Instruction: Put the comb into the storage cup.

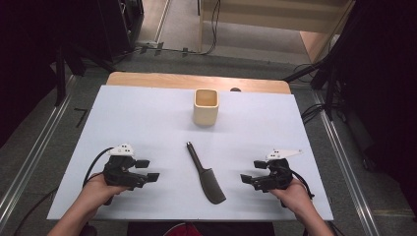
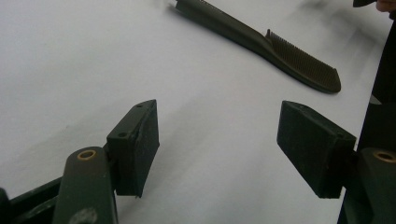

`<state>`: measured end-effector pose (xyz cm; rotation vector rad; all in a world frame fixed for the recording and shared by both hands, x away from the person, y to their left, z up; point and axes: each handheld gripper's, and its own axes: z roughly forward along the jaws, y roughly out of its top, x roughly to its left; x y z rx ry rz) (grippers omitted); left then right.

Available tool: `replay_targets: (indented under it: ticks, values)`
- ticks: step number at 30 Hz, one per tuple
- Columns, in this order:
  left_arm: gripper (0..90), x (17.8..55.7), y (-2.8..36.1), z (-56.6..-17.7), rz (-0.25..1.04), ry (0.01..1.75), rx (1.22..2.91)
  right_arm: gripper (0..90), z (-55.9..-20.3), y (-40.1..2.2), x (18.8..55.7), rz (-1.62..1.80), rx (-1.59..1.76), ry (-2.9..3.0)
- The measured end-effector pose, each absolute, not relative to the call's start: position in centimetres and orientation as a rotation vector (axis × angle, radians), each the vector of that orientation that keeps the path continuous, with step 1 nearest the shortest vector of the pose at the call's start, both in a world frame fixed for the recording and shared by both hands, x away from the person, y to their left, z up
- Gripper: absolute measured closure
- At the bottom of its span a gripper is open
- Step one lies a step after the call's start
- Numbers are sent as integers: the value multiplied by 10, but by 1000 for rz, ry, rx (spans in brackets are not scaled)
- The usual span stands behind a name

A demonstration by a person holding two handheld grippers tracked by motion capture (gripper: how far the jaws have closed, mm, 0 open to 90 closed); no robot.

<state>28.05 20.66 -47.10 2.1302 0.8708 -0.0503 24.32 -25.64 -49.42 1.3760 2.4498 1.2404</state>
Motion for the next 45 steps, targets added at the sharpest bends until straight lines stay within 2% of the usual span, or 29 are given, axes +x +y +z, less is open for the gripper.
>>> replay_targets:
  ticks: [13,15,45]
  values:
    - [308,283,207,-471,-53,882,2128,142,-491,-262,245,1265,1375,2432]
    - [308,283,205,-471,-46,874,2137,189,-491,-262,244,1269,1356,2438]
    - [308,284,206,-472,-47,877,2146,190,-493,-260,247,1259,1316,2460]
